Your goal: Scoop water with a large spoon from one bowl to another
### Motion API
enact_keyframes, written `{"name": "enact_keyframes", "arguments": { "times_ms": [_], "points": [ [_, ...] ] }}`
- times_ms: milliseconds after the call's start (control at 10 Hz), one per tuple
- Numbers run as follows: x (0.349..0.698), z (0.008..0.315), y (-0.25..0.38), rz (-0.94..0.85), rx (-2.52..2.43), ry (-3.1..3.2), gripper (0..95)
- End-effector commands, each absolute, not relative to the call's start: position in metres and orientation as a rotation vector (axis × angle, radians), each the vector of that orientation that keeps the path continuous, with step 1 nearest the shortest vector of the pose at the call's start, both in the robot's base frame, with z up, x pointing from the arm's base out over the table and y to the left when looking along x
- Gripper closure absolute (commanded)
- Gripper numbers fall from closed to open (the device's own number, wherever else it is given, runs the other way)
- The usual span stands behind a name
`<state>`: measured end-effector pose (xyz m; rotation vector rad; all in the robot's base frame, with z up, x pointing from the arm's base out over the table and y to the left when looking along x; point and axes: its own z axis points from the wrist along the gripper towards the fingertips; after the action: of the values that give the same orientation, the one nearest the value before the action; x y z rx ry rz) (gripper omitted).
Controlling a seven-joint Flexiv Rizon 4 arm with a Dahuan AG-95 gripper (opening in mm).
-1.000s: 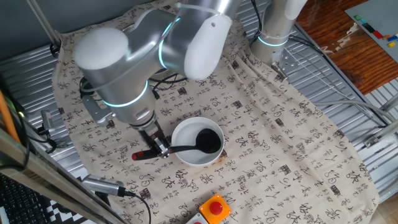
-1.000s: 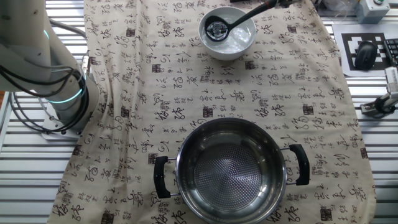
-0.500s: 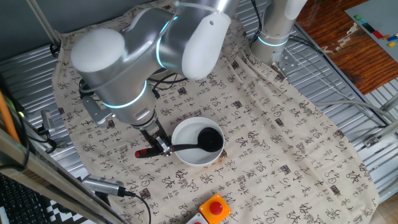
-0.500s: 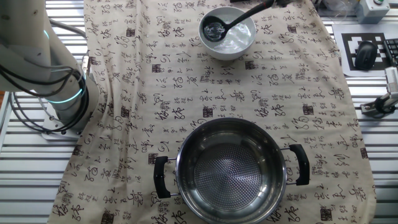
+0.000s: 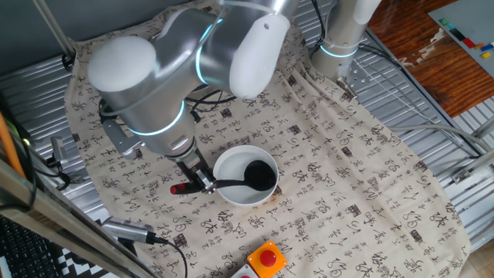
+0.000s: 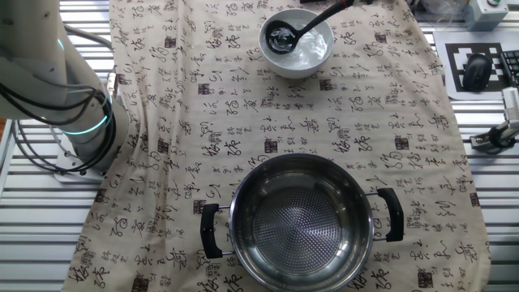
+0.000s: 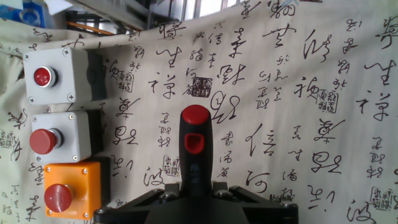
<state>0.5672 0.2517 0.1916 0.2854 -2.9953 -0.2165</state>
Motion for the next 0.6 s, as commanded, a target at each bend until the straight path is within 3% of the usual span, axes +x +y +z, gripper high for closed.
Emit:
{"name": "enact_keyframes", "arguments": {
  "times_ms": [100,600],
  "points": [
    [0.5691,0.1914,0.2519,-0.224,0.306,-3.005,95.0],
    [0.5691,0.1914,0.2519,-0.226,0.328,-3.013,95.0]
  ]
}}
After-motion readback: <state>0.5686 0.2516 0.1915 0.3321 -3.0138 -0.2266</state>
